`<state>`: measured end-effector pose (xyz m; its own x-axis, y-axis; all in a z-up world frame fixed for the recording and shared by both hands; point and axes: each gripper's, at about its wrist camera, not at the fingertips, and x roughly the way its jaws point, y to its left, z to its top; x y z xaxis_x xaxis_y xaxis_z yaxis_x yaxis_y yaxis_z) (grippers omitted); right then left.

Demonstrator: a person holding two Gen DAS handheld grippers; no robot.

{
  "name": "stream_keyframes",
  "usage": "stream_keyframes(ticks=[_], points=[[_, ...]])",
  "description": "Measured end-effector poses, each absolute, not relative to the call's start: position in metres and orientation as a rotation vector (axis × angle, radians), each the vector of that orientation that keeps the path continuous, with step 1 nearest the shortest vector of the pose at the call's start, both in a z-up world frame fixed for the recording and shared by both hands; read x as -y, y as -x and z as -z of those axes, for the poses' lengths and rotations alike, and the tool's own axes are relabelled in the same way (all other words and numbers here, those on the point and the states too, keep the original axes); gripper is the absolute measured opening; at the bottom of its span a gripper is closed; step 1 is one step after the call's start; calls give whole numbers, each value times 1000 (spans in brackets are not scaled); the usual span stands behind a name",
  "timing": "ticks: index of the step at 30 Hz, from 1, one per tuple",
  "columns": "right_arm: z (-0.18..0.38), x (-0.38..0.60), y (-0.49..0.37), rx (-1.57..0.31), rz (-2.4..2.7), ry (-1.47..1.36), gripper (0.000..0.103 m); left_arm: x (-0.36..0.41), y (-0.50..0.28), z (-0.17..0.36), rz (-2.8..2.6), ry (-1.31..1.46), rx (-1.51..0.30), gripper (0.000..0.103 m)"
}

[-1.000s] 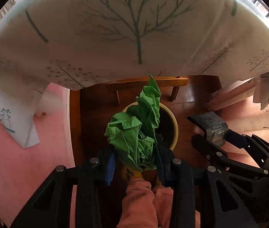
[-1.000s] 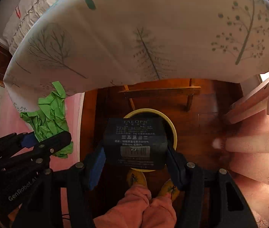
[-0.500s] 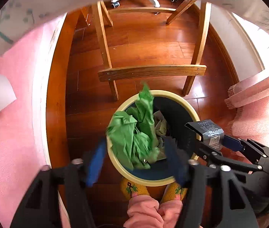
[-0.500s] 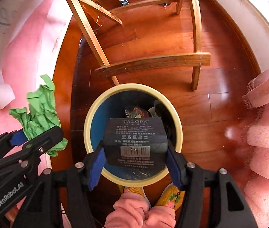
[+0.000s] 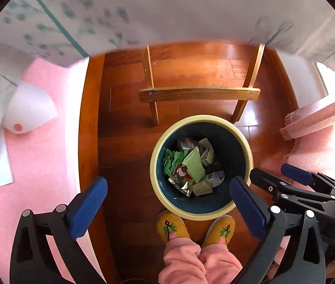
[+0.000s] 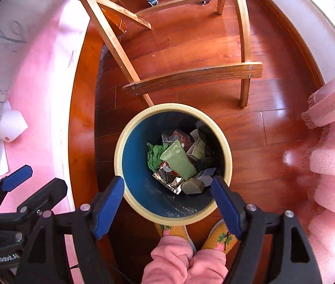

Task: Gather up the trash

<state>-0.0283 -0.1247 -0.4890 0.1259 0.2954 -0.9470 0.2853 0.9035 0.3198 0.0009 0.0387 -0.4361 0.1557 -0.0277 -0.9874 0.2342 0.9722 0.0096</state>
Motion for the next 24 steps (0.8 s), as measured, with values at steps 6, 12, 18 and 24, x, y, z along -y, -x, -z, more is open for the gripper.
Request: stream_keyframes(ticks=[6,12,18,24], points=[[408,127,34,-1432,-10,-460,77,-39,5,354,208,-141,-1352,102],[321,126,33,-1410,-25,-429,77,-42,2,263,249,-110,-1290,102],[241,122,24,-1345,-24,-403,77,-43,-3,183,308,-112,-1235,102],[169,122,11,-1241,-18,-411,77,-42,-10,114,353,-147,-1137,102]])
